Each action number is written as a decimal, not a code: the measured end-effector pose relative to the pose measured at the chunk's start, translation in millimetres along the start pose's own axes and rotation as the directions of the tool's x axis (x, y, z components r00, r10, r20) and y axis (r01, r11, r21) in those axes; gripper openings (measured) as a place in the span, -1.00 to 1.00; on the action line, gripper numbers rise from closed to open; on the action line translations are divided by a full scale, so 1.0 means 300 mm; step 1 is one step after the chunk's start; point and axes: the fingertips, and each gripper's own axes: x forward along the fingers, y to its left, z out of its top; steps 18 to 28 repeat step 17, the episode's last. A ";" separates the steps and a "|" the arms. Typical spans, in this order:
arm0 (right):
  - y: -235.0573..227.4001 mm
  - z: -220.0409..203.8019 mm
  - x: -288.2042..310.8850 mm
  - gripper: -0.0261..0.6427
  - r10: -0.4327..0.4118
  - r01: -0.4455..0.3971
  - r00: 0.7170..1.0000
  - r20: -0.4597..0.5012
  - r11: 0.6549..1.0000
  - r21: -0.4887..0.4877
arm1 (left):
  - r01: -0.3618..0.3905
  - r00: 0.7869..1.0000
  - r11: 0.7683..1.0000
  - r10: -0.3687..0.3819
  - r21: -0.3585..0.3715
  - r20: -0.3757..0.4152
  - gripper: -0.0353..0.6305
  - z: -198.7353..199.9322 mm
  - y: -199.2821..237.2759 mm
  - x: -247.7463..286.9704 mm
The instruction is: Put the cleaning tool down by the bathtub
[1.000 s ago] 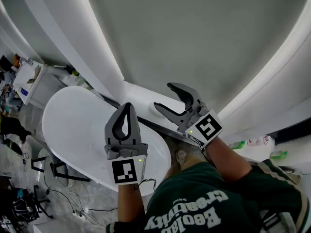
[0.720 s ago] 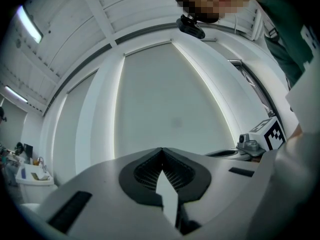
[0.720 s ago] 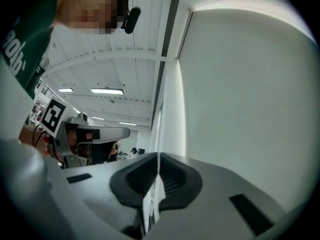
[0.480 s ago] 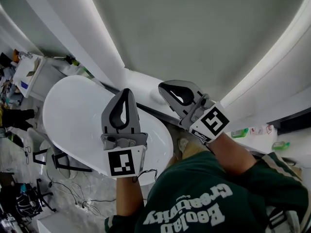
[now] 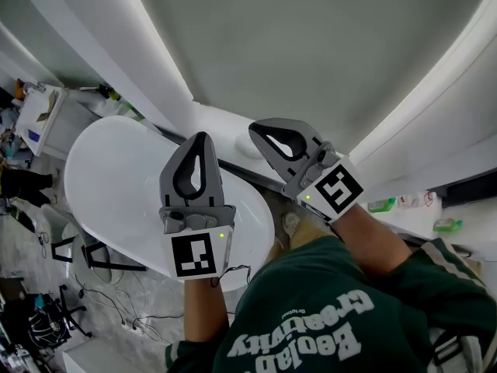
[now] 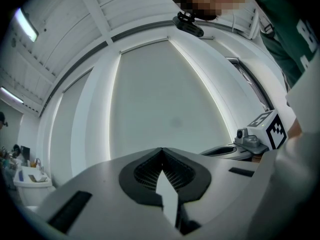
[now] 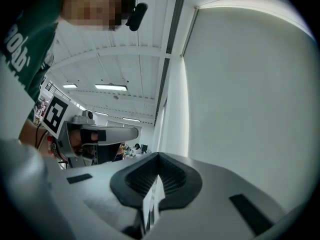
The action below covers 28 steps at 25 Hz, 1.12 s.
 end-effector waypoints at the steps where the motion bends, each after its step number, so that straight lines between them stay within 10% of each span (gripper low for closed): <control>1: -0.006 -0.007 -0.005 -0.87 -0.003 0.003 1.000 -0.006 1.000 0.001 | 0.006 1.000 1.000 -0.006 0.001 -0.002 -0.87 -0.003 -0.008 0.004; 28: -0.028 -0.013 -0.009 -0.87 -0.009 0.009 1.000 -0.007 1.000 0.015 | 0.027 0.998 0.999 -0.024 0.047 -0.049 -0.87 -0.023 -0.025 0.007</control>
